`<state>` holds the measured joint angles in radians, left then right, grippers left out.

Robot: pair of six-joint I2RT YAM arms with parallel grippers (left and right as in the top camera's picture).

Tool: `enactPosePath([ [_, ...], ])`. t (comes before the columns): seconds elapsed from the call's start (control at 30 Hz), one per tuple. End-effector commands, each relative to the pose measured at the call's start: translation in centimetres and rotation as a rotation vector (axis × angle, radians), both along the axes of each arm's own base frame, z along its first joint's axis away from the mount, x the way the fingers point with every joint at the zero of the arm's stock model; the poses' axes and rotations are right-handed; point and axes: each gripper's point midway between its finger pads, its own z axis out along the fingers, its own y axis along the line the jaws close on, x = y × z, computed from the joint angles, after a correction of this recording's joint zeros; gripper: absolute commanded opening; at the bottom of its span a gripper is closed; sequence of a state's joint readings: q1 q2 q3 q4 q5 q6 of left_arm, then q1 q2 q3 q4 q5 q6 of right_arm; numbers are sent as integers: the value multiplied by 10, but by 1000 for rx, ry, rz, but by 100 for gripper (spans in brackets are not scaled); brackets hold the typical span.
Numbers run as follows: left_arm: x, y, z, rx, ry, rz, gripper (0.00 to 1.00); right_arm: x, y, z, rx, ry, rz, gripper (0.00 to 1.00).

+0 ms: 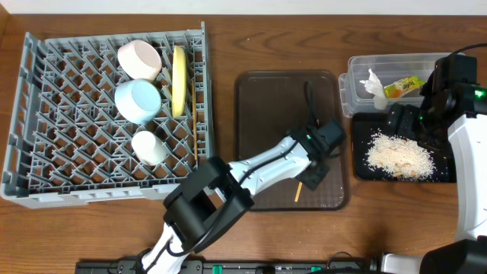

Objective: Sort waste into correct bins and load items into the dishwasher rack
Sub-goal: 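Reach the left gripper back to the tray and grasp the remaining chopstick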

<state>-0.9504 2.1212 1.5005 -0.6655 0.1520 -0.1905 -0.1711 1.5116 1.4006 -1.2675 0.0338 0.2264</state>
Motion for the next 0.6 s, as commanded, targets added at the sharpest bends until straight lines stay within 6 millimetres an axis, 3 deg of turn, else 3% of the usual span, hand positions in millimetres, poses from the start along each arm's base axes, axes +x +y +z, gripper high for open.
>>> enactPosePath([
  [0.0, -6, 12, -25, 85, 13, 9, 49, 0, -2, 1, -1, -4, -2, 99],
  [0.13, -1, 19, -25, 121, -22, 15, 25, 0, -1, 1, 0, -1, -2, 99],
  [0.3, 12, 38, -24, 211, -95, 34, 19, -1, -1, 1, 0, 1, -2, 99],
  [0.37, 17, 45, -22, 231, -106, 47, 11, -1, -1, 1, 0, 2, -2, 99],
  [0.43, 24, 52, -15, 240, -123, 67, 6, -1, -1, 1, 1, 3, -2, 99],
  [0.57, 46, 66, 11, 230, -184, 121, 6, -2, -1, 1, 1, 5, -2, 99],
])
